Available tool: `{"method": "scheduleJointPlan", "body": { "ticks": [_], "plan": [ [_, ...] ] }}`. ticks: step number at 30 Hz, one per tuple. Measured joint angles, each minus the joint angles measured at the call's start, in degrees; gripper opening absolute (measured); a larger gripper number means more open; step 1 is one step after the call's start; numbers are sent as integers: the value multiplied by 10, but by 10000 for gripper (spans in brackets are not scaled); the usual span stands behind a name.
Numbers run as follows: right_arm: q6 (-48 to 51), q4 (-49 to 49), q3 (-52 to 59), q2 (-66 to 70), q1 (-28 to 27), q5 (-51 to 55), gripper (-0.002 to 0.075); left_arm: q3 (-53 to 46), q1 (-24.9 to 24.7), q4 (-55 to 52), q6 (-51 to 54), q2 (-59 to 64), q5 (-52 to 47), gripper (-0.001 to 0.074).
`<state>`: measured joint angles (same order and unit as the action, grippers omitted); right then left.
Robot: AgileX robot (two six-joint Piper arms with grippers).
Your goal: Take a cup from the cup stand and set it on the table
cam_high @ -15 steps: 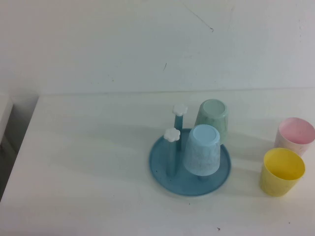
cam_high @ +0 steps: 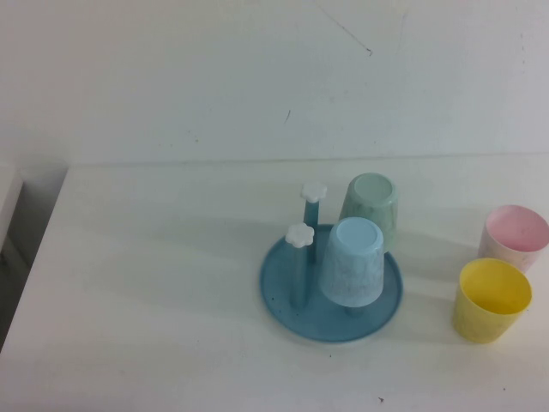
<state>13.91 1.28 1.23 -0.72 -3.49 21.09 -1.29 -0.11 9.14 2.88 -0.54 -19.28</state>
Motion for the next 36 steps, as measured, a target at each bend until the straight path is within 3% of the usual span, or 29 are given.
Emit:
{"method": "scheduleJointPlan", "body": {
  "ticks": [28,31,36],
  "plan": [
    [0,0,2,0,0,-11,-3,0,0,0,-1,0,11,-3],
    [0,0,3,0,0,-40,-3,-3,0,0,-1,0,58,-3],
    [0,1,3,0,0,-155,-3,-3,0,0,-1,0,222,-3]
  ]
}}
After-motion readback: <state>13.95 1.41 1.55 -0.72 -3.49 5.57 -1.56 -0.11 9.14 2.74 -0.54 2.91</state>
